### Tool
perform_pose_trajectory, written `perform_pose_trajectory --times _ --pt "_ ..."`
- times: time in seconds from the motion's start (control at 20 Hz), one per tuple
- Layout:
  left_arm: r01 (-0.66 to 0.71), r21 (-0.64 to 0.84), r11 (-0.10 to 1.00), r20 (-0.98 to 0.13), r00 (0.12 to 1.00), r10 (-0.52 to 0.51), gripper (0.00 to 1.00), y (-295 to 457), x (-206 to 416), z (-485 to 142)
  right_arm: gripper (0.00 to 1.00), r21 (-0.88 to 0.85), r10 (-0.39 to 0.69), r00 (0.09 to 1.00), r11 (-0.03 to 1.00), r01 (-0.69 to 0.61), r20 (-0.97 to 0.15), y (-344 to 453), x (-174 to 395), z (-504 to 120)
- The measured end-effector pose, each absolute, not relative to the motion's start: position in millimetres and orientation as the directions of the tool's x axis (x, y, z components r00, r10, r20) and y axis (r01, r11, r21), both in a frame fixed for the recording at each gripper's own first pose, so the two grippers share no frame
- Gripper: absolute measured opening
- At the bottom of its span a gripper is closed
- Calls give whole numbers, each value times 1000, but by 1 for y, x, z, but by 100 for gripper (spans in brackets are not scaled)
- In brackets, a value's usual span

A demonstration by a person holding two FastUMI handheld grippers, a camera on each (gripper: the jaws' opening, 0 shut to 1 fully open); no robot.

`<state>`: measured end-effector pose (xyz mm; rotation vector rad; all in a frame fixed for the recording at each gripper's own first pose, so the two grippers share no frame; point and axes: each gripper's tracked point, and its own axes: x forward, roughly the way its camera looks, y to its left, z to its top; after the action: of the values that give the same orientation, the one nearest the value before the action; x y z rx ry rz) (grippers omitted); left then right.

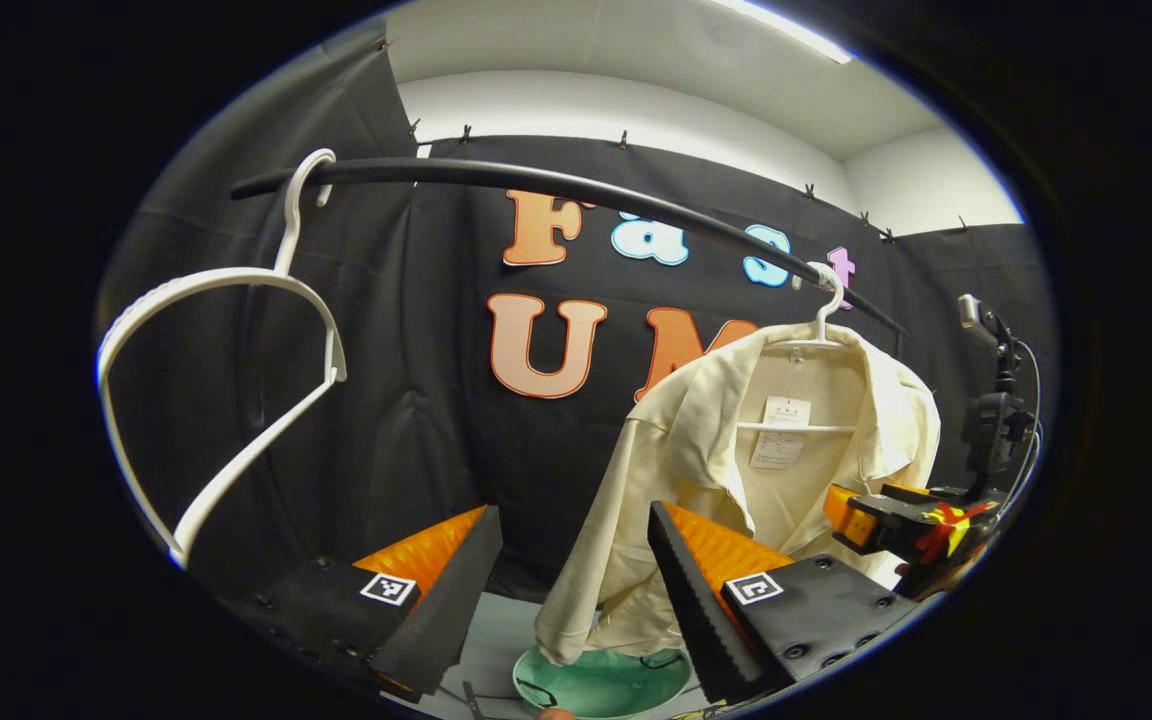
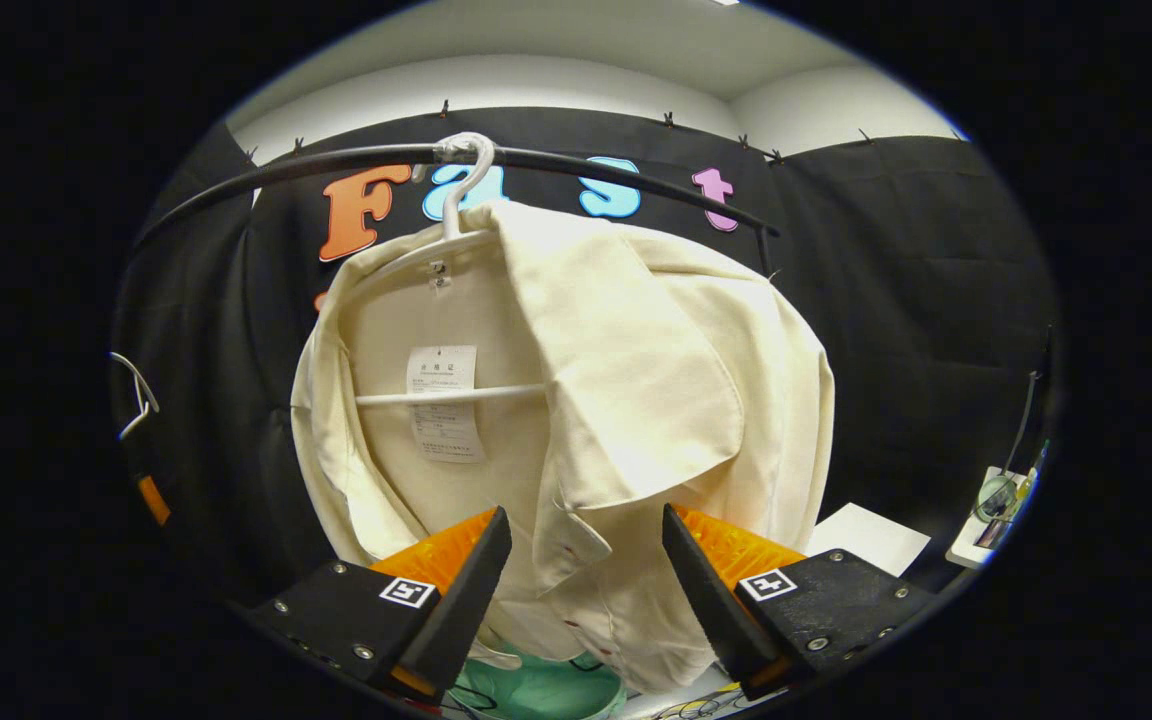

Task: Grasp the clothes on the hanger with both hands and then place them into the laundry hamper below.

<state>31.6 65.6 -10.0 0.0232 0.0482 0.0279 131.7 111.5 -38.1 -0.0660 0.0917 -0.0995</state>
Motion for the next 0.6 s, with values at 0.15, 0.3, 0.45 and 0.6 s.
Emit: perform_pose_trajectory --times 0.15,0.3,0.45,0.6 --pt "-43 19 999 -65 997 44 97 66 24 -17 94 -63 -108 988 993 102 -110 112 148 -45" --pt "-51 24 998 -69 996 53 97 66 16 -18 84 -39 -110 985 994 105 -137 107 167 -54" --pt "-59 34 998 -65 996 62 97 65 8 -17 75 -56 -109 985 993 102 -133 99 175 -55" --pt "-61 29 998 -77 995 63 97 63 9 -22 58 -67 -99 988 994 91 -121 93 173 -54"
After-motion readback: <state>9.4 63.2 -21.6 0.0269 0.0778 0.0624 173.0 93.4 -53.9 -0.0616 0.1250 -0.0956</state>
